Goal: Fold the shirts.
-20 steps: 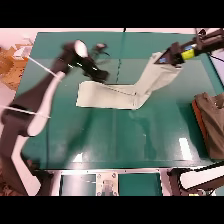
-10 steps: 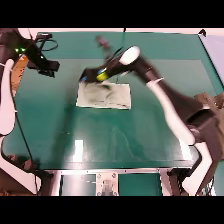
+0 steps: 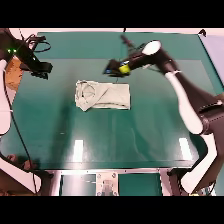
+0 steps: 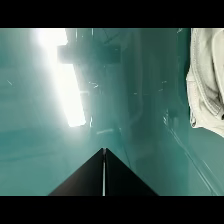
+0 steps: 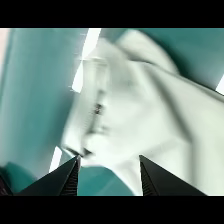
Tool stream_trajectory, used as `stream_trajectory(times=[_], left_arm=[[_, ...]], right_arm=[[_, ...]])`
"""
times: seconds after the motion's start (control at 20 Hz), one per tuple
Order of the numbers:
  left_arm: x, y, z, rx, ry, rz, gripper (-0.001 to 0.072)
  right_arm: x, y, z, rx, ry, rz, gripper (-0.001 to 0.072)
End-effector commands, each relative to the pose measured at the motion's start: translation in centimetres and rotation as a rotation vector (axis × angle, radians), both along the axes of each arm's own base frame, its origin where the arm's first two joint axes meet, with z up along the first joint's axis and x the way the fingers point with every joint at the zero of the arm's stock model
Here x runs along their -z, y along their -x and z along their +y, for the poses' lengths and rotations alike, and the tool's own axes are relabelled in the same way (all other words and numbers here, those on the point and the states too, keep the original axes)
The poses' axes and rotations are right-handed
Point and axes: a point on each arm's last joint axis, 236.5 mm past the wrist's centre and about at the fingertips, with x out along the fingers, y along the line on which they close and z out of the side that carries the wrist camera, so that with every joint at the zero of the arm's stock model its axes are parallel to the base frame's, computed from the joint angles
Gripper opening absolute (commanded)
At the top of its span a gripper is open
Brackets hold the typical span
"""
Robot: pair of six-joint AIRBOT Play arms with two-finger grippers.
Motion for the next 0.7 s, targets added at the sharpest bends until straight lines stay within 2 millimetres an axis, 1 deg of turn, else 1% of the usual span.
stream_trajectory(times=[0.0, 0.05, 0.1, 0.15, 0.25, 0.3, 0.35, 0.4, 0.45, 0.55, 0.65], left_arm=[[0.0, -0.1, 0.0, 0.003, 0.003, -0.006, 0.0023], [0.0, -0.1, 0.0, 0.003, 0.003, -0.007, 0.0023], [0.0, -0.1, 0.0, 0.003, 0.003, -0.006, 0.0023], [0.0, -0.1, 0.0, 0.000, 0.003, -0.006, 0.0023], [0.0, -0.1, 0.0, 0.000, 0.004, -0.006, 0.0023], [0.0, -0.1, -0.1, -0.003, 0.008, -0.006, 0.0023], [0.0, -0.1, -0.1, -0.003, 0.008, -0.006, 0.0023], [0.0, -0.1, -0.2, -0.003, 0.010, -0.006, 0.0023], [0.0, -0.1, -0.2, -0.003, 0.012, -0.006, 0.0023], [0.0, -0.1, -0.2, -0.005, 0.012, -0.006, 0.0023], [0.0, -0.1, -0.2, -0.005, 0.012, -0.006, 0.0023]], right_arm=[[2.3, 1.0, -11.6, 0.106, 0.111, 0.214, 0.0411], [3.3, 1.0, -13.2, 0.139, 0.111, 0.250, 0.0412], [4.7, 1.5, -14.2, 0.159, 0.112, 0.294, 0.0414], [6.3, 2.2, -14.6, 0.171, 0.114, 0.338, 0.0424], [10.0, 3.5, -14.5, 0.199, 0.120, 0.402, 0.0438], [11.9, 4.2, -13.9, 0.218, 0.122, 0.425, 0.0471], [13.3, 4.7, -12.9, 0.231, 0.110, 0.439, 0.0485], [14.5, 5.1, -11.4, 0.238, 0.085, 0.443, 0.0484], [15.2, 5.4, -9.8, 0.246, 0.054, 0.441, 0.0484], [15.5, 5.2, -6.6, 0.253, -0.008, 0.409, 0.0481], [14.2, 4.4, -3.4, 0.256, -0.083, 0.363, 0.0469]])
